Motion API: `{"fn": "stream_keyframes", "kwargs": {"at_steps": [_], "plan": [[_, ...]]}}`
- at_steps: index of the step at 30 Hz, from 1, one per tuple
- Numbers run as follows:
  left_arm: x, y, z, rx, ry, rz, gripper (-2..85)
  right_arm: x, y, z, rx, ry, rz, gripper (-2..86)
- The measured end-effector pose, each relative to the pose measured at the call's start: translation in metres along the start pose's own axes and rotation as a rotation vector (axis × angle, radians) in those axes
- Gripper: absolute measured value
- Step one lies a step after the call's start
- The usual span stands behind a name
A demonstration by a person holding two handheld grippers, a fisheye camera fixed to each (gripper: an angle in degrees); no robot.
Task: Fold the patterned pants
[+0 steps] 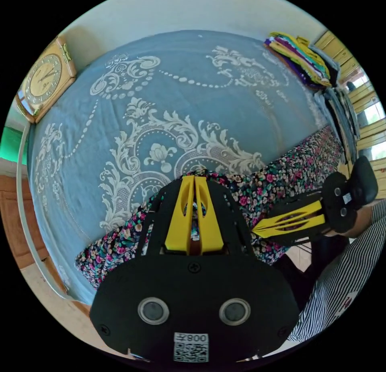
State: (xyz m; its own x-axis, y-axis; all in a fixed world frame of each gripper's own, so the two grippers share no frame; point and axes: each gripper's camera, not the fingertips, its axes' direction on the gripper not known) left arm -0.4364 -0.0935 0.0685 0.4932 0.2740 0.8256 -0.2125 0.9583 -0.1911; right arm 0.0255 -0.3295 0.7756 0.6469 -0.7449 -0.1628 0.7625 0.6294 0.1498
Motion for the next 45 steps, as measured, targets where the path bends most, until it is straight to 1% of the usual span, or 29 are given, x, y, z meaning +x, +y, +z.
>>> {"fn": "stream_keyframes", "kwargs": {"at_steps": [2,3,5,6,8,10,12,13,14,15,16,17,19,21,23,24,26,30,33,35,36,39,40,41,43,45], "plan": [[-0.011,0.017,-0.013,0.107,0.050,-0.051,0.2,0.003,-0.001,-0.010,0.030,0.020,0.026,0.1],[-0.014,0.024,-0.016,0.127,0.049,-0.066,0.2,0.004,0.000,-0.014,0.049,0.022,0.037,0.1],[-0.025,0.056,-0.025,0.174,0.036,-0.140,0.2,0.002,0.002,-0.025,0.100,-0.049,0.037,0.1],[-0.028,0.065,-0.026,0.174,0.032,-0.165,0.2,0.000,0.002,-0.025,0.101,-0.068,0.030,0.1],[-0.039,0.105,-0.023,0.165,-0.006,-0.294,0.2,-0.014,0.002,-0.017,0.057,-0.090,-0.017,0.1],[-0.047,0.135,-0.014,0.145,0.020,-0.397,0.2,-0.027,0.003,-0.005,-0.006,-0.081,-0.057,0.1],[-0.053,0.160,0.000,0.104,0.003,-0.483,0.2,-0.039,0.004,0.007,-0.057,-0.067,-0.098,0.1],[-0.056,0.174,0.011,0.046,-0.024,-0.531,0.2,-0.044,0.004,0.018,-0.110,-0.038,-0.111,0.1],[-0.059,0.185,0.017,0.019,-0.002,-0.571,0.2,-0.046,0.006,0.023,-0.110,-0.023,-0.111,0.1],[-0.060,0.191,0.017,0.036,0.010,-0.589,0.2,-0.046,0.008,0.023,-0.093,-0.025,-0.103,0.1],[-0.060,0.200,0.015,0.090,0.040,-0.609,0.2,-0.046,0.008,0.023,-0.108,-0.033,-0.092,0.1],[-0.058,0.207,0.012,0.137,0.077,-0.608,0.2,-0.046,0.007,0.023,-0.123,-0.036,-0.093,0.1],[-0.052,0.211,0.016,0.167,0.135,-0.582,0.2,-0.048,0.008,0.023,-0.133,-0.027,-0.101,0.1],[-0.044,0.210,0.029,0.129,0.170,-0.531,0.2,-0.051,0.009,0.026,-0.149,-0.025,-0.110,0.1],[-0.036,0.211,0.049,0.036,0.164,-0.486,0.1,-0.053,0.011,0.028,-0.152,-0.019,-0.109,0.1],[-0.035,0.213,0.050,0.057,0.154,-0.483,0.1,-0.053,0.011,0.028,-0.154,-0.016,-0.107,0.1],[-0.037,0.224,0.054,0.052,0.199,-0.531,0.1,-0.053,0.015,0.029,-0.172,-0.023,-0.103,0.1],[-0.036,0.238,0.056,0.039,0.155,-0.566,0.1,-0.053,0.024,0.028,-0.182,-0.026,-0.103,0.1],[-0.035,0.243,0.046,0.126,0.138,-0.584,0.1,-0.050,0.029,0.023,-0.161,-0.052,-0.092,0.1],[-0.040,0.243,0.040,0.204,0.108,-0.618,0.1,-0.049,0.033,0.027,-0.197,-0.052,-0.101,0.1],[-0.043,0.242,0.039,0.209,0.099,-0.631,0.1,-0.049,0.035,0.028,-0.205,-0.042,-0.102,0.1],[-0.053,0.239,0.049,0.169,0.072,-0.696,0.1,-0.044,0.044,0.028,-0.203,-0.056,-0.091,0.1],[-0.054,0.241,0.058,0.095,0.065,-0.711,0.1,-0.041,0.049,0.027,-0.199,-0.068,-0.083,0.1],[-0.050,0.247,0.060,0.129,0.066,-0.704,0.1,-0.038,0.054,0.025,-0.195,-0.079,-0.076,0.1],[-0.045,0.254,0.060,0.131,0.104,-0.748,0.1,-0.035,0.061,0.023,-0.195,-0.088,-0.072,0.1],[-0.038,0.256,0.056,0.150,0.080,-0.758,0.1,-0.033,0.068,0.021,-0.193,-0.090,-0.075,0.1]]}}
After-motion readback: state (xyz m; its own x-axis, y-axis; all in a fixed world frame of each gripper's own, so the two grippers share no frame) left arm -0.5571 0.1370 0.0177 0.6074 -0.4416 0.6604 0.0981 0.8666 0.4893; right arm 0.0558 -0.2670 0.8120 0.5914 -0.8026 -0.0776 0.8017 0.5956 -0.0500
